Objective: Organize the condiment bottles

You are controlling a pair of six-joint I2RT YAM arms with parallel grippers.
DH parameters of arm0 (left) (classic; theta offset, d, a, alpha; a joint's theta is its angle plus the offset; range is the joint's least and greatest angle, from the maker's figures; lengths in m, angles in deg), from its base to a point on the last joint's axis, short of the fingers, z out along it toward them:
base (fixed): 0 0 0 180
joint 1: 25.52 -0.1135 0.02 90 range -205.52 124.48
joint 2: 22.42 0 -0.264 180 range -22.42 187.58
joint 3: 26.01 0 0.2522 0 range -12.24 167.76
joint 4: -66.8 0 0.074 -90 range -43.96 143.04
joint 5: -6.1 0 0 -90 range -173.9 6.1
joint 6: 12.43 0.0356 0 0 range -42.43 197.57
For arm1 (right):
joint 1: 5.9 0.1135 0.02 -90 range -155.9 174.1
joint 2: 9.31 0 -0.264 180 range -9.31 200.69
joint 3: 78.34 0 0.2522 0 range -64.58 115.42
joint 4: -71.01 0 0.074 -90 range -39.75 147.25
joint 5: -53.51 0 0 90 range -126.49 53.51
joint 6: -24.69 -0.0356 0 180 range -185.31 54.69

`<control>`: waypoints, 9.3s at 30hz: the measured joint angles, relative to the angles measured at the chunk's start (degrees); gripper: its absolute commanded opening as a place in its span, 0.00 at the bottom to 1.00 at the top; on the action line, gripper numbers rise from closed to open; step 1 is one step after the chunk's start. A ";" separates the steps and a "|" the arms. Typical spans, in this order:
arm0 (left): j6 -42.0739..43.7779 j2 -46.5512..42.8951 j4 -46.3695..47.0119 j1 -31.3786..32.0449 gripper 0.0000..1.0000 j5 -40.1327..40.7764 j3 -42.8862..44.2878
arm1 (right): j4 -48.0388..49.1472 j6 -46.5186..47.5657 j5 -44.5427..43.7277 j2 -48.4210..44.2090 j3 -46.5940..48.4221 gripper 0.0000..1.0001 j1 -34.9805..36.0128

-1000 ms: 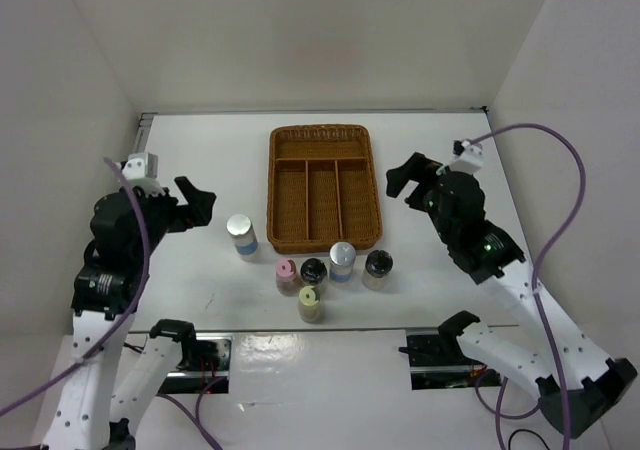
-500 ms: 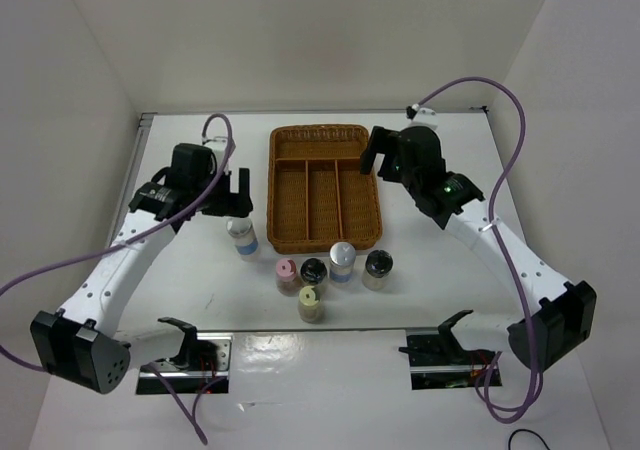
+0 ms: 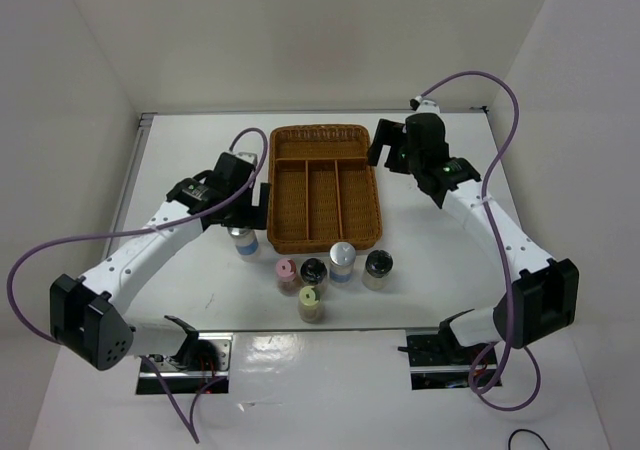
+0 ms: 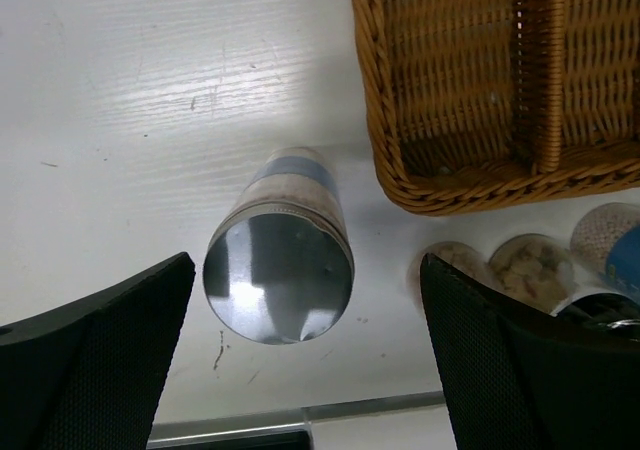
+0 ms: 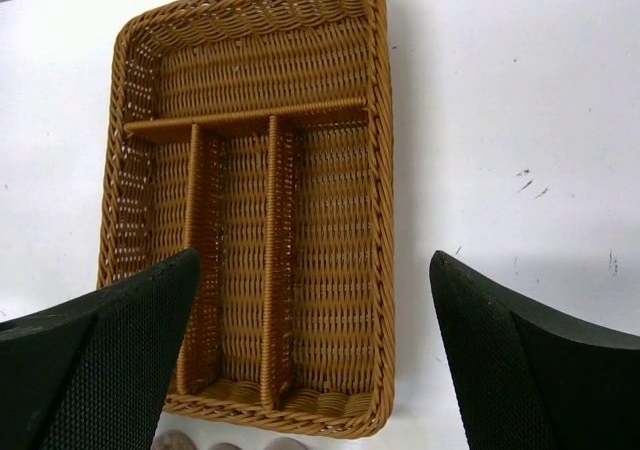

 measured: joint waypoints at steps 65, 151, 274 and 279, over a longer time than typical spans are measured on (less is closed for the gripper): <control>-1.68 8.79 -2.54 -5.75 0.48 6.12 23.39 | -0.31 3.63 4.52 4.48 0.39 0.99 -1.16; 6.56 19.74 3.87 -1.16 1.00 1.33 36.81 | -14.45 4.72 -0.02 -7.19 -11.19 0.99 32.68; 4.09 -3.15 9.35 -21.35 1.00 -9.62 2.64 | -3.39 10.27 -8.35 39.65 31.69 0.99 25.97; 4.13 -2.25 9.46 -21.35 1.00 -10.40 2.64 | -4.00 7.96 -7.89 29.66 24.24 0.99 25.97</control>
